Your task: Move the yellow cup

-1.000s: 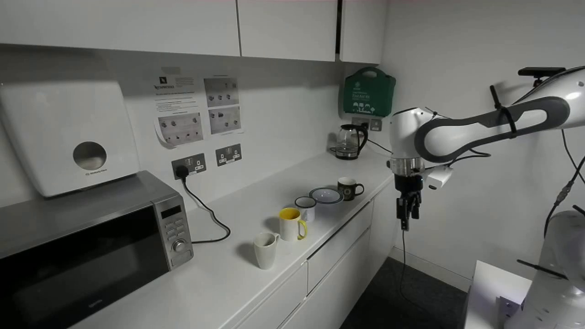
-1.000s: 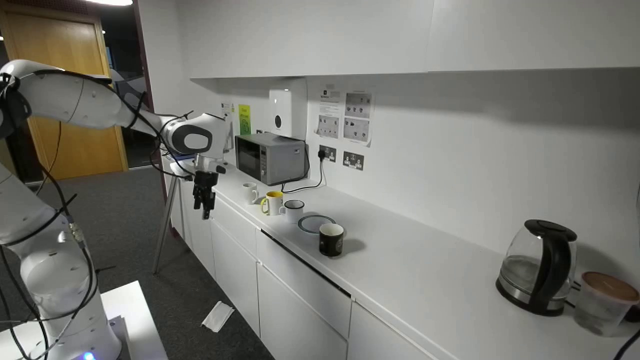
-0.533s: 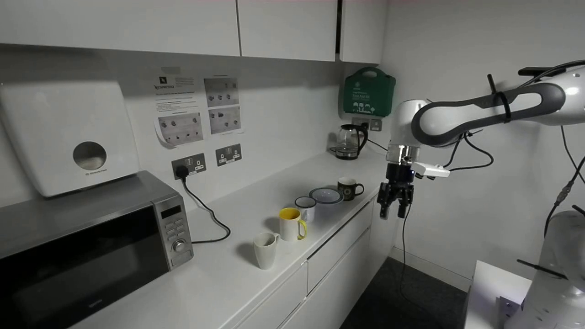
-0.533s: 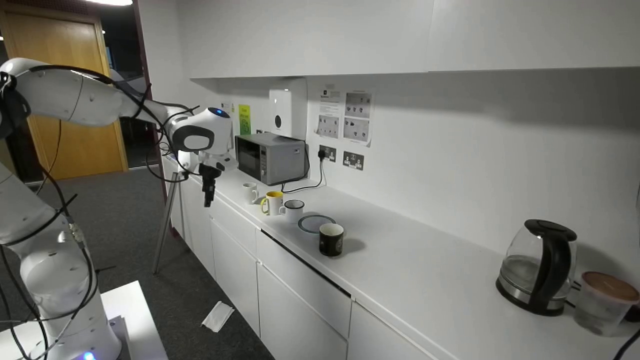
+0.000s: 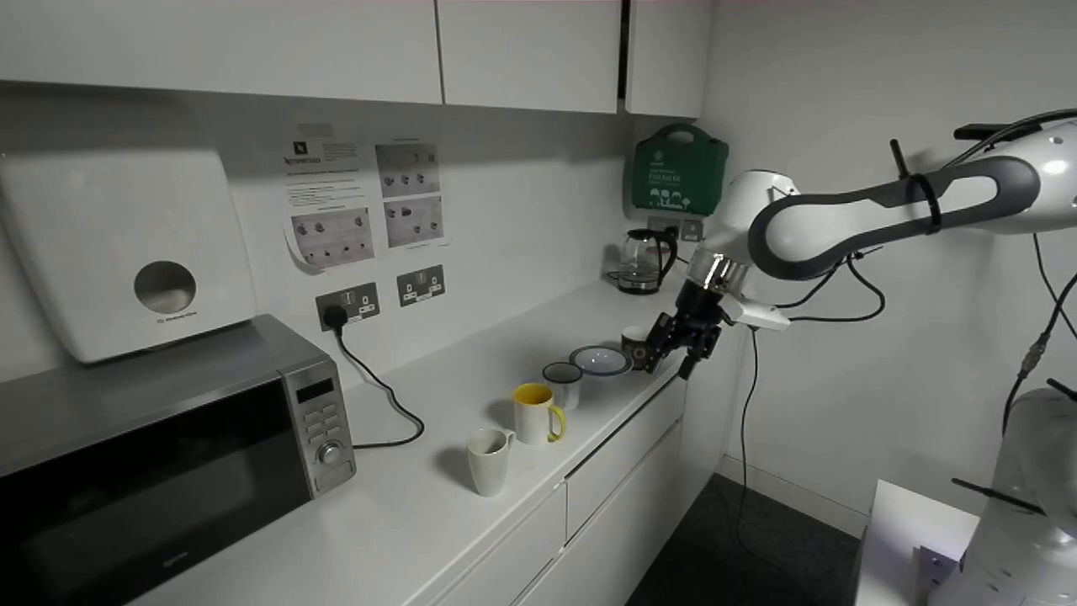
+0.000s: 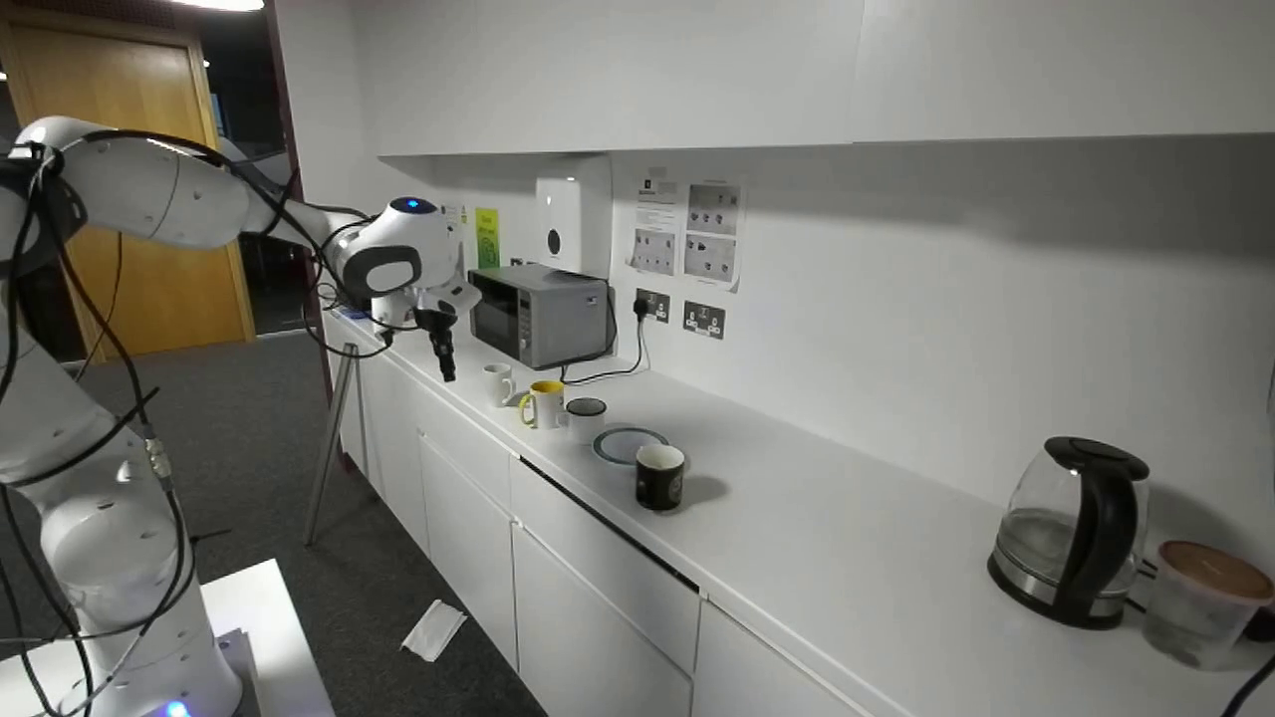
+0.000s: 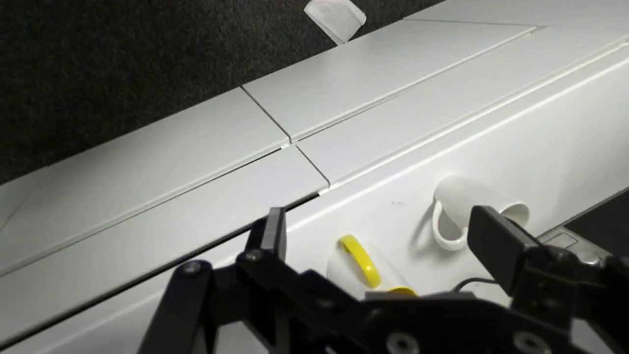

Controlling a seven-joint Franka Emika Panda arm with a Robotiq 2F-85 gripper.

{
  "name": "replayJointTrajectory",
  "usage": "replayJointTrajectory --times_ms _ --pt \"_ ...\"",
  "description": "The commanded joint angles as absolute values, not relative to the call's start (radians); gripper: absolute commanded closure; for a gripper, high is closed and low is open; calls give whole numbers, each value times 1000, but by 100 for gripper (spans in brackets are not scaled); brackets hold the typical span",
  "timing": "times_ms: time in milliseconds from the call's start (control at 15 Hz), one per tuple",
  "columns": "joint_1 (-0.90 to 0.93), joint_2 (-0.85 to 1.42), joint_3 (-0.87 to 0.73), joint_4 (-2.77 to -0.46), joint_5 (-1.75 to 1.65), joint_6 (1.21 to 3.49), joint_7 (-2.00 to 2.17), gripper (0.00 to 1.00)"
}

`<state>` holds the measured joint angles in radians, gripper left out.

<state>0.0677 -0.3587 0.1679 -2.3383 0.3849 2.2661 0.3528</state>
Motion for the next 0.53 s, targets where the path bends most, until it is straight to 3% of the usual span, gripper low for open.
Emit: replayJointTrajectory --times_ms 0,467 --pt "73 -261 244 -2228 241 2298 459 0" --pt "114 -130 339 -2073 -34 2249 616 0"
